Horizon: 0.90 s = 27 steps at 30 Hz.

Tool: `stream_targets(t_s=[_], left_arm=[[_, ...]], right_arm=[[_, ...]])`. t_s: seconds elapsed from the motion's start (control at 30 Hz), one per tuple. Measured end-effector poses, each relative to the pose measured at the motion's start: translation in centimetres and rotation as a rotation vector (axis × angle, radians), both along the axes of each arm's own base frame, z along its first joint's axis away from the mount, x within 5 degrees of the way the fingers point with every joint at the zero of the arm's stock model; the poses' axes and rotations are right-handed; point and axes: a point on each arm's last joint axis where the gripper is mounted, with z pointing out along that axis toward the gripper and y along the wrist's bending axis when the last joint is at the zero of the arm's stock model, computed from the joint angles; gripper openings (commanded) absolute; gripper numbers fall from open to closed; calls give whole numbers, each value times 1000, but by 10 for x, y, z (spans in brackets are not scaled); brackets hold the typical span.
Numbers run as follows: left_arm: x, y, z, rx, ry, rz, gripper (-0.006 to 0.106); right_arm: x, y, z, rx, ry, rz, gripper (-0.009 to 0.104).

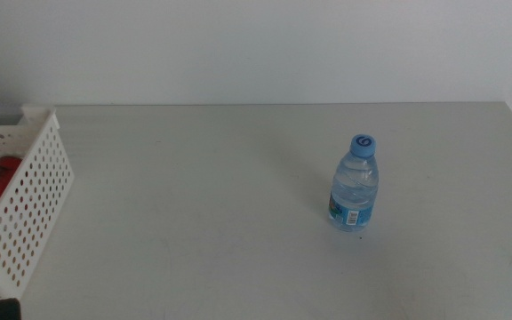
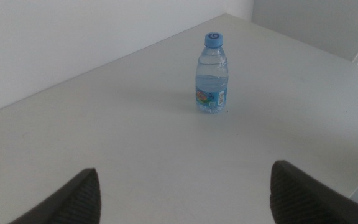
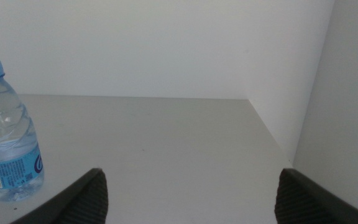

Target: Use arms to grab the bottles and put them into the dustbin to the left of the table.

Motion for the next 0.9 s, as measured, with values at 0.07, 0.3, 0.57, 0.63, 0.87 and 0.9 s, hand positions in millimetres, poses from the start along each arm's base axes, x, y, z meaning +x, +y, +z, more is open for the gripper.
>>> stream_targets(t_s=[0.07,0.3,0.57,0.63,0.87,0.9], left_arm=[[0,0,0,0,0,0,93],[0,0,0,0,0,0,93],[0,0,0,0,0,0,93],[0,0,0,0,0,0,93],[0,0,0,1,0,0,93],[0,0,0,1,0,0,93]], right_arm=[[0,0,1,-6,-10,1,94],[0,0,2,4,-27,4,94],[13,2,6,56,-17,31,94],[25,4,4,38,33,60,94],[61,28,-6,-50,79,344,94],[65,32,-7,-43,72,394,94]])
